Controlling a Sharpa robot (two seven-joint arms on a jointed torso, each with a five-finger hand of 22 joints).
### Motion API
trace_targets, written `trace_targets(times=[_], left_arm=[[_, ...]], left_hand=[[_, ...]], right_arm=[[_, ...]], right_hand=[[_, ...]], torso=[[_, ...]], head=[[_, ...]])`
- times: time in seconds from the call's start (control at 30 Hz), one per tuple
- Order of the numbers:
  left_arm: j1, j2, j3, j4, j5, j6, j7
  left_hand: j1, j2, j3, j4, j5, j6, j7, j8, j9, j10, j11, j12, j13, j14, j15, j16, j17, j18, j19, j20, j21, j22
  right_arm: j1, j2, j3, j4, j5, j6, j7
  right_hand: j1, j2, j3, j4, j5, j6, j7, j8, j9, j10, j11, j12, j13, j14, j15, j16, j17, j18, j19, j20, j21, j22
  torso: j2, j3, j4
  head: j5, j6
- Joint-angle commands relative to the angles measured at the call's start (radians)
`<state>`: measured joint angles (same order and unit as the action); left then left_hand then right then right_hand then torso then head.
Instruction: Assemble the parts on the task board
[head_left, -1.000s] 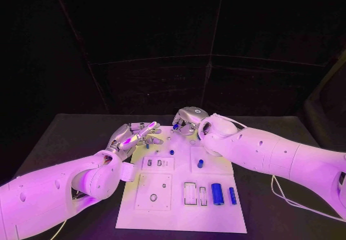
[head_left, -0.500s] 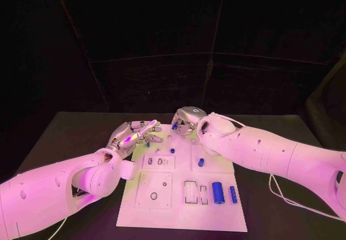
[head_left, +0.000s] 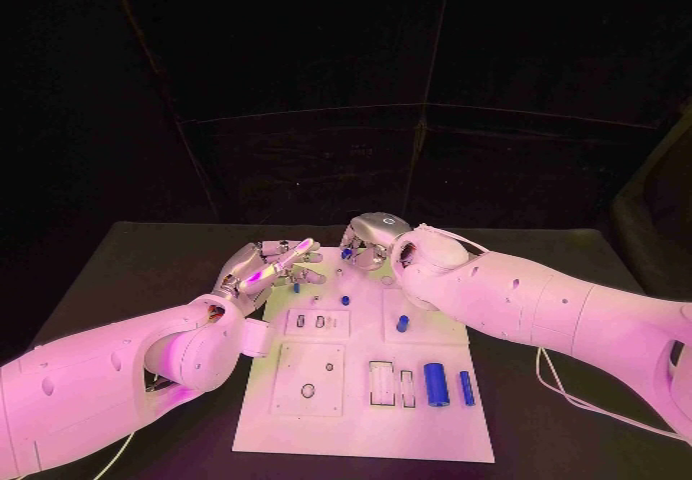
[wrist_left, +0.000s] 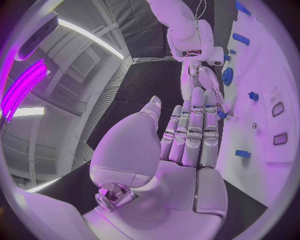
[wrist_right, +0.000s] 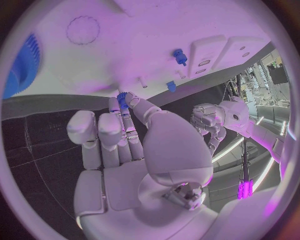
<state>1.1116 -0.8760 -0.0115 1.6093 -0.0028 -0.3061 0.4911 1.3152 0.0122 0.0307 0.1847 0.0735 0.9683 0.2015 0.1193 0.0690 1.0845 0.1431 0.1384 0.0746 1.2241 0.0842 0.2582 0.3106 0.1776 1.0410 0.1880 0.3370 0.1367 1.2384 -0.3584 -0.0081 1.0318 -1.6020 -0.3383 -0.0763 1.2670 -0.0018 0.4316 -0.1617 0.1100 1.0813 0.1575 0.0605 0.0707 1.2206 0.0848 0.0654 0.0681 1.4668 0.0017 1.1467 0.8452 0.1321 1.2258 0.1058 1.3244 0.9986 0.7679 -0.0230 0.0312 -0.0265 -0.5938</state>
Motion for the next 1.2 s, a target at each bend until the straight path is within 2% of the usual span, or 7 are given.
trace_targets(times=[0.03,0.23,0.4,0.97,1.1,1.2], left_arm=[[0.002,0.001,0.001,-0.001,0.001,0.015,-0.002],[0.003,-0.002,0.001,-0.001,0.001,0.017,-0.005],[0.004,-0.004,0.001,-0.001,0.001,0.018,-0.006],[0.005,-0.005,0.001,-0.001,0.001,0.024,-0.011],[0.005,-0.005,0.001,-0.001,0.001,0.025,-0.011],[0.005,-0.007,0.001,-0.002,0.001,0.026,-0.011]], left_hand=[[0.001,0.009,-0.001,-0.005,-0.005,0.0,0.008,-0.005,-0.001,-0.004,0.004,-0.004,-0.001,-0.007,0.001,-0.007,0.002,0.004,-0.003,0.006,-0.005,-0.001],[0.001,0.009,-0.002,-0.006,-0.005,-0.002,0.009,-0.007,-0.002,-0.007,0.006,-0.006,-0.001,-0.009,0.002,-0.009,0.004,0.004,-0.004,0.007,-0.007,-0.002],[0.001,0.008,-0.003,-0.007,-0.005,-0.003,0.009,-0.008,-0.002,-0.007,0.006,-0.007,-0.001,-0.01,0.002,-0.01,0.005,0.004,-0.005,0.007,-0.008,-0.003],[0.001,0.009,-0.003,-0.007,-0.005,-0.003,0.01,-0.008,-0.002,-0.008,0.006,-0.008,-0.001,-0.011,0.003,-0.011,0.006,0.004,-0.005,0.007,-0.009,-0.003],[0.002,0.009,-0.003,-0.009,-0.005,-0.004,0.01,-0.009,-0.001,-0.009,0.007,-0.009,-0.001,-0.014,0.004,-0.014,0.007,0.004,-0.007,0.008,-0.01,-0.004],[0.002,0.009,-0.003,-0.009,-0.005,-0.004,0.01,-0.009,-0.001,-0.009,0.007,-0.009,-0.001,-0.014,0.004,-0.014,0.007,0.004,-0.007,0.008,-0.01,-0.004]], right_arm=[[0.002,0.004,0.001,-0.003,-0.021,-0.012,-0.001],[0.003,0.011,0.0,-0.023,-0.025,-0.008,-0.005],[0.003,0.014,0.0,-0.028,-0.027,0.001,-0.008],[0.003,0.01,0.0,-0.016,-0.028,-0.001,-0.015],[0.003,-0.001,0.0,-0.004,-0.028,-0.018,-0.017],[0.003,-0.031,0.0,0.028,-0.026,-0.034,-0.02]], right_hand=[[-0.002,-0.017,0.001,0.01,-0.004,-0.009,0.006,0.002,-0.001,-0.018,0.005,-0.005,-0.003,-0.002,0.002,0.002,-0.008,-0.018,-0.009,0.005,0.001,-0.006],[-0.005,-0.037,0.015,0.026,-0.01,-0.051,0.024,0.0,-0.006,-0.079,0.023,-0.006,-0.007,-0.022,0.016,-0.038,-0.073,-0.008,-0.049,0.017,-0.025,-0.059],[-0.006,-0.053,0.018,0.035,-0.016,-0.078,0.033,0.0,-0.006,-0.112,0.033,-0.006,-0.006,-0.03,0.024,-0.056,-0.104,-0.002,-0.071,0.025,-0.041,-0.09],[-0.005,-0.063,0.016,0.043,-0.024,-0.092,0.036,0.001,-0.005,-0.132,0.038,-0.004,-0.006,-0.035,0.029,-0.069,-0.125,0.003,-0.087,0.03,-0.054,-0.113],[-0.007,-0.076,0.006,0.05,-0.046,-0.1,0.038,0.002,-0.005,-0.142,0.04,-0.003,-0.005,-0.037,0.031,-0.076,-0.137,0.005,-0.095,0.033,-0.061,-0.125],[-0.01,-0.092,-0.019,0.062,-0.053,-0.115,0.042,0.001,-0.005,-0.16,0.044,-0.003,-0.004,-0.04,0.034,-0.085,-0.154,0.008,-0.106,0.036,-0.072,-0.144]], torso=[[0.001,-0.0014,0.0014],[0.003,-0.003,0.0042],[0.004,-0.003,0.004],[0.005,-0.0031,0.0033],[0.004,-0.0029,0.002],[0.004,-0.002,0.0004]], head=[[-0.003,0.001],[-0.009,-0.004],[-0.009,-0.006],[-0.009,-0.004],[-0.008,-0.003],[-0.007,-0.003]])
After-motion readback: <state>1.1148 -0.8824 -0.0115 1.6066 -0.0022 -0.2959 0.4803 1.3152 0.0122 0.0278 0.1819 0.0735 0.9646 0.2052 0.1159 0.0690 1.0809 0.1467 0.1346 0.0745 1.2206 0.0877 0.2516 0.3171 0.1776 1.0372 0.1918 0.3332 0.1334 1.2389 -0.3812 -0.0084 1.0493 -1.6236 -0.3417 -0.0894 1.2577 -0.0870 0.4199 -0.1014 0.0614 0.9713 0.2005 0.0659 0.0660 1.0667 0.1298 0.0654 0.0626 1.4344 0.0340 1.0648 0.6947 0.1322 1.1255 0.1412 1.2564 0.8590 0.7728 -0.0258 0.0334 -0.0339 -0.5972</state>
